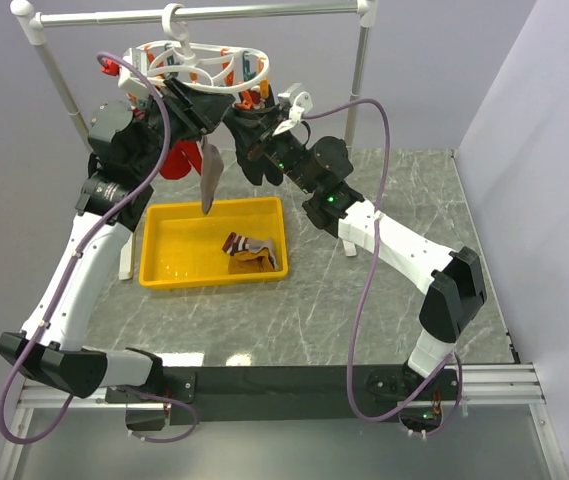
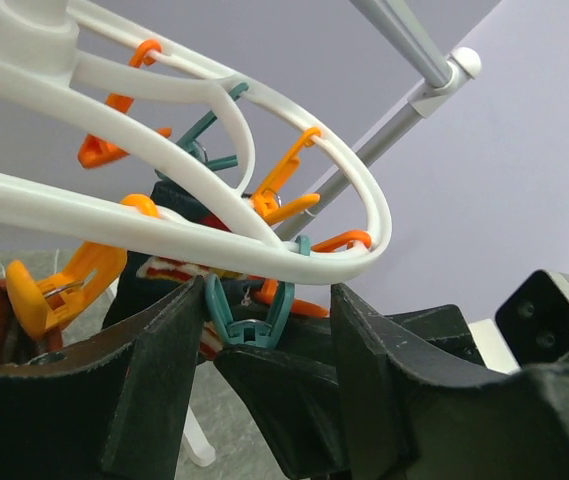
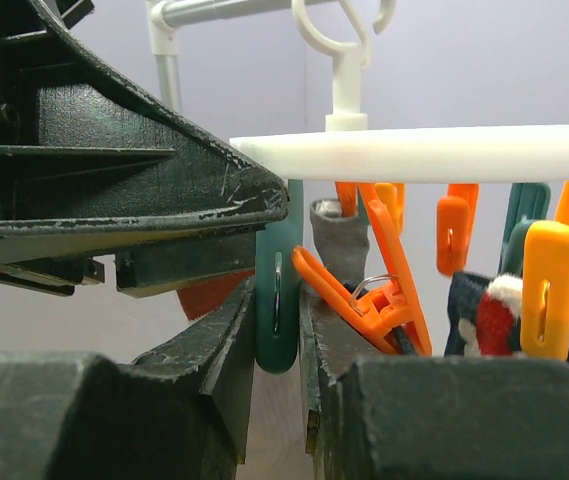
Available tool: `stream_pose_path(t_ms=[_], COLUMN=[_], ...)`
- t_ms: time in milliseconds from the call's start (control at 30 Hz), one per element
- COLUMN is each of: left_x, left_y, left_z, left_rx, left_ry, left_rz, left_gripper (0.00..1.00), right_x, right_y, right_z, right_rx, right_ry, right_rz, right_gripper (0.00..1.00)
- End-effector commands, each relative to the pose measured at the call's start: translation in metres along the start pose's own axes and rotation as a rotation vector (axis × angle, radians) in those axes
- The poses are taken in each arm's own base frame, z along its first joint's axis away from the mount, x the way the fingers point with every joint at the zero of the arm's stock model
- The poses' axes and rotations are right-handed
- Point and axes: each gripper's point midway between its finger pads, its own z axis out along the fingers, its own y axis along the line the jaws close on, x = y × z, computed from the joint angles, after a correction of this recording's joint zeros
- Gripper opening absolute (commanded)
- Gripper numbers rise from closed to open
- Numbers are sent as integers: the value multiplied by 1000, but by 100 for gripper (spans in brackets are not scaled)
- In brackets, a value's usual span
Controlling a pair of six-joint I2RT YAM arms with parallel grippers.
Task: Clip the socks to the hanger
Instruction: Open the clamp at the hanger.
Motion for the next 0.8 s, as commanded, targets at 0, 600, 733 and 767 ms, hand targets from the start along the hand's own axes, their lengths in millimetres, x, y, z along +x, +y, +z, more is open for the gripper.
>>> stream_pose_path(t_ms=[0,600,733,767], left_x=[-14,-15,-19,-19], left_y=[-7,2,4,4], left_z=[2,11,11,11], left_rx=[4,-65,-73,-75], left_ry=[-52,-73,-99,-105], left_rz=[32,53,42,40], left_gripper=[58,40,29,28], right_x=[-42,-37,-37,-36], right_y=[0,1,2,2], right_z=[0,7,7,7], right_rx=[16,23,18,19], right_ry=[-75,-66,-65,-62], right_rz=[-32,-90,-95,-94], right_gripper=[12,10,12,13])
